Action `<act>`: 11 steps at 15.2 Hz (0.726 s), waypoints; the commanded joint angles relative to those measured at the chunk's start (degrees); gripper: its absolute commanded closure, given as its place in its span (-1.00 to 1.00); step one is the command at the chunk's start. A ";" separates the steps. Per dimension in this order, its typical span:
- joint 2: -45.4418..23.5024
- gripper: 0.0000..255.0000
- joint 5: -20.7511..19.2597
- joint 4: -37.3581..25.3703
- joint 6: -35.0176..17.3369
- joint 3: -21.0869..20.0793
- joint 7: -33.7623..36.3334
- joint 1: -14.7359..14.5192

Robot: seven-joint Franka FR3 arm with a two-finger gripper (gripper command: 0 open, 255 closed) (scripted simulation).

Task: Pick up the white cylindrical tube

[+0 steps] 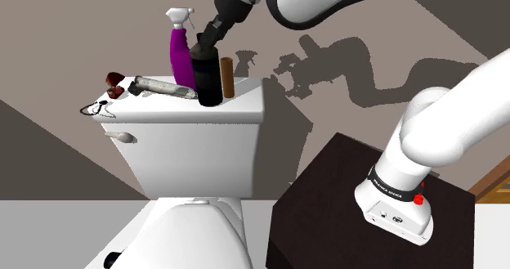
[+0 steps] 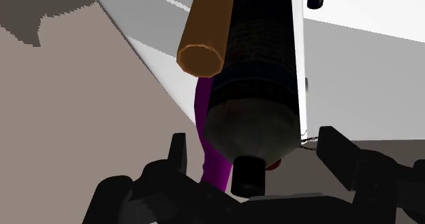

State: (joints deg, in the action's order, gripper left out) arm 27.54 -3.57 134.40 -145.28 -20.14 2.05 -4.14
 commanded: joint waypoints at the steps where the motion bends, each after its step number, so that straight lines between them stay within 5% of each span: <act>1: -0.18 -1.00 -0.26 1.41 -1.84 -0.37 0.45 0.12; 6: -0.71 -1.00 -0.74 3.68 -4.65 -0.97 1.23 0.49; 7: -0.74 1.00 -0.78 3.62 -4.62 -1.05 1.31 0.51; 11: -0.74 1.00 -0.78 3.63 -4.63 -1.05 1.32 0.51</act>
State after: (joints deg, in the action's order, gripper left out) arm 26.85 -4.36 137.93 -149.96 -21.18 3.39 -3.62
